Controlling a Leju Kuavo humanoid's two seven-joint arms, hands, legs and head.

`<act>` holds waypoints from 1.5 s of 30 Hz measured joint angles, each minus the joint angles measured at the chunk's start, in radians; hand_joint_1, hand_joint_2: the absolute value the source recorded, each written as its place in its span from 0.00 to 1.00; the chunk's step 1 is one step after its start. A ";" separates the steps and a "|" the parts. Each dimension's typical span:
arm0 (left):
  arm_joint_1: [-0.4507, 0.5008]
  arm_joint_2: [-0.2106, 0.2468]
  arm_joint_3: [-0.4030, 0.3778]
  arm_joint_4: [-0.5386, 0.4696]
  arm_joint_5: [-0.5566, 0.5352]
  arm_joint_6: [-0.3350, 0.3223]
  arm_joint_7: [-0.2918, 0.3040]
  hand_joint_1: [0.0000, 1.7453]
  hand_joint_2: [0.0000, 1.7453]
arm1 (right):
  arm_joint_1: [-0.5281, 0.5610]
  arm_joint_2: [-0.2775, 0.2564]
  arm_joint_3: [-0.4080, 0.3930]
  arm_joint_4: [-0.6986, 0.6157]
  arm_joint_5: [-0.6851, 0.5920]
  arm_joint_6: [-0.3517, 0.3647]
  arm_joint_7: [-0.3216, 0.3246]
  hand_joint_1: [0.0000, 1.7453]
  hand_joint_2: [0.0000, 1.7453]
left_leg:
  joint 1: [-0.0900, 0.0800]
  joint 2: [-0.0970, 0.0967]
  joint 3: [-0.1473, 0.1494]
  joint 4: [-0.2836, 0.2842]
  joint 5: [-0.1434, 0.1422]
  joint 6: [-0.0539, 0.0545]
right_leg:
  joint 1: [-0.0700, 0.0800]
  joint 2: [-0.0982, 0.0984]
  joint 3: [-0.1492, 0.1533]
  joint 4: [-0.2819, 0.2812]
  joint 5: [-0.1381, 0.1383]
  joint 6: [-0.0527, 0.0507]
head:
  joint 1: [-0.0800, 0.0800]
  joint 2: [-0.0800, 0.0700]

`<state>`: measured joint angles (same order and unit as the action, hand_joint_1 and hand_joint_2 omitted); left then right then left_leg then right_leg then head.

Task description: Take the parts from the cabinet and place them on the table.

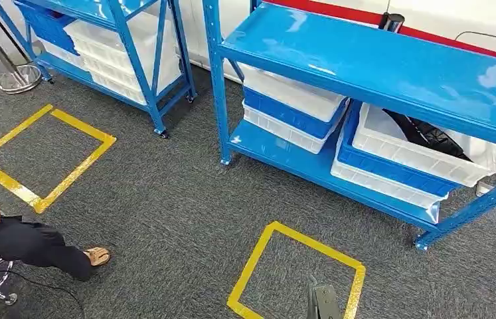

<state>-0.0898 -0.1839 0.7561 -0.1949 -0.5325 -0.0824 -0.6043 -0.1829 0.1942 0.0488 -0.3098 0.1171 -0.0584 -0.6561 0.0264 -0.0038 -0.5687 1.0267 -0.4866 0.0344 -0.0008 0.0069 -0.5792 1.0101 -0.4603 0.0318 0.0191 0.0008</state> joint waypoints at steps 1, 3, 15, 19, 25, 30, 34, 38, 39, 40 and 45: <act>0.000 0.000 0.000 0.000 0.000 0.000 0.000 0.00 0.00 | 0.000 0.000 0.000 0.000 -0.001 0.003 0.000 0.00 0.00 | 0.000 0.000 0.001 -0.001 0.000 0.000 | 0.000 0.000 0.000 0.000 0.000 0.000 | 0.000 0.000; 0.000 0.001 0.000 0.000 -0.003 0.000 0.002 0.00 0.00 | 0.000 0.000 0.000 0.000 -0.005 0.009 0.000 0.00 0.00 | 0.000 0.000 0.003 -0.004 0.000 0.000 | 0.000 0.001 0.000 0.000 0.000 0.000 | 0.000 0.000; 0.002 -0.003 -0.002 0.000 -0.009 -0.004 0.001 0.00 0.00 | 0.003 -0.006 0.000 0.001 -0.016 0.013 -0.001 0.00 0.00 | 0.012 0.029 0.035 -0.056 0.024 -0.005 | -0.001 -0.001 -0.086 0.168 -0.075 -0.001 | 0.006 0.000; 0.003 -0.005 -0.002 0.000 -0.010 -0.008 0.000 0.00 0.00 | 0.020 -0.014 0.000 0.004 -0.036 0.016 -0.002 0.00 0.00 | 0.022 0.056 0.039 -0.054 0.016 -0.019 | -0.034 -0.007 -0.128 0.230 -0.067 0.044 | 0.005 0.000; 0.002 -0.003 -0.002 0.000 -0.010 -0.012 -0.001 0.00 0.00 | 0.016 -0.012 0.000 0.005 -0.052 0.027 -0.001 0.00 0.00 | 0.029 0.092 0.061 -0.041 -0.012 -0.072 | -0.043 -0.044 -0.022 0.017 0.001 0.032 | 0.003 0.000; -0.005 -0.003 -0.002 0.000 -0.010 -0.014 -0.002 0.00 0.00 | 0.010 -0.013 -0.001 0.006 -0.062 0.027 0.005 0.00 0.00 | 0.031 0.023 -0.015 0.133 -0.123 -0.063 | -0.029 0.005 -0.015 0.020 -0.004 -0.019 | -0.009 0.000; -0.001 -0.003 -0.002 0.000 -0.010 -0.013 0.005 0.00 0.00 | 0.012 -0.009 -0.001 0.007 -0.074 0.020 0.018 0.00 0.00 | 0.005 0.006 -0.120 0.278 -0.124 -0.028 | -0.004 0.056 -0.009 0.020 -0.007 -0.026 | -0.009 0.000; 0.001 0.003 -0.002 0.000 -0.012 -0.012 0.008 0.00 0.00 | 0.010 -0.006 -0.001 0.007 -0.080 0.013 0.019 0.00 0.00 | -0.015 -0.098 -0.027 0.032 0.003 0.033 | 0.015 0.111 -0.006 0.022 -0.008 -0.026 | -0.004 0.000; 0.001 0.003 -0.002 0.000 -0.012 -0.012 0.009 0.00 0.00 | 0.011 -0.006 -0.001 0.007 -0.080 0.014 0.019 0.00 0.00 | -0.023 -0.092 -0.018 0.016 -0.004 0.025 | 0.001 0.121 -0.010 0.022 -0.008 -0.026 | -0.008 0.000; 0.001 0.002 -0.002 0.000 -0.012 -0.011 0.011 0.00 0.00 | 0.012 -0.005 -0.001 0.007 -0.081 0.014 0.020 0.00 0.00 | -0.025 -0.083 -0.017 0.015 -0.004 0.026 | -0.003 0.133 -0.012 0.019 -0.005 -0.022 | -0.011 0.000; 0.000 -0.003 -0.002 0.000 -0.013 -0.010 0.015 0.00 0.00 | 0.010 -0.012 -0.001 0.008 -0.090 0.013 0.020 0.00 0.00 | -0.017 -0.009 0.027 -0.036 0.014 0.021 | 0.007 0.018 -0.079 0.136 -0.062 -0.014 | 0.002 0.000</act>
<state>-0.0898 -0.1873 0.7546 -0.1949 -0.5451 -0.0923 -0.5894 -0.1731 0.1823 0.0481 -0.3014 0.0267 -0.0450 -0.6359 0.0097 -0.0132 -0.5417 0.9903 -0.4726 0.0553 0.0063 0.0254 -0.6585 1.1459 -0.5224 0.0176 0.0210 0.0008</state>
